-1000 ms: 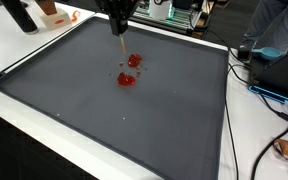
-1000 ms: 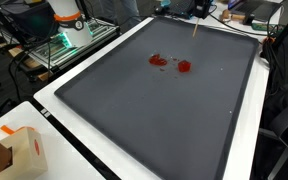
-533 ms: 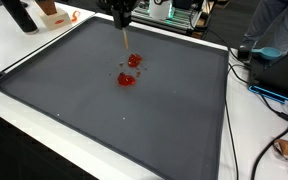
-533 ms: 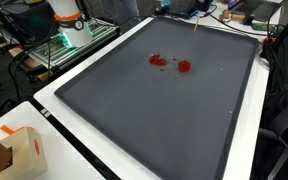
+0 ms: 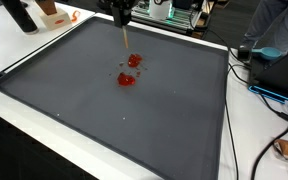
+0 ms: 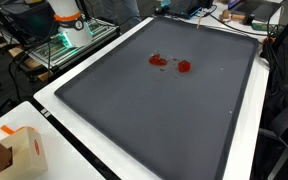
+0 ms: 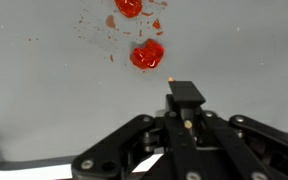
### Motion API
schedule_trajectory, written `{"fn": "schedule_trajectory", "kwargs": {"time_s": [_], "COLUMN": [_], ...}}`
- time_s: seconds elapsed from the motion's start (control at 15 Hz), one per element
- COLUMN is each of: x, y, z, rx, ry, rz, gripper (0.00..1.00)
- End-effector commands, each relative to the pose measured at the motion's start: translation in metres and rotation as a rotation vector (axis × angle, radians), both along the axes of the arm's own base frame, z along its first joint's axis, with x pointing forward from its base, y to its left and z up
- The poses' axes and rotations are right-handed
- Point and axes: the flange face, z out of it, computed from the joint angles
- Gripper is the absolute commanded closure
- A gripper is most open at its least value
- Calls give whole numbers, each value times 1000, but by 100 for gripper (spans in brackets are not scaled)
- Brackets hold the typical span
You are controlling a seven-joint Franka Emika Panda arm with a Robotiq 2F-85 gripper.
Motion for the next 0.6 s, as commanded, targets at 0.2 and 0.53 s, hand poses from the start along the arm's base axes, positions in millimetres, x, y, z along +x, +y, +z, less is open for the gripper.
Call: {"fn": "schedule_trajectory", "kwargs": {"time_s": [0.2, 0.53], "x": [0, 4], "y": [0, -10], "z": [1, -5], "rx": [0, 44], "ry": [1, 15], "rz": [0, 2], "gripper": [87, 97]}}
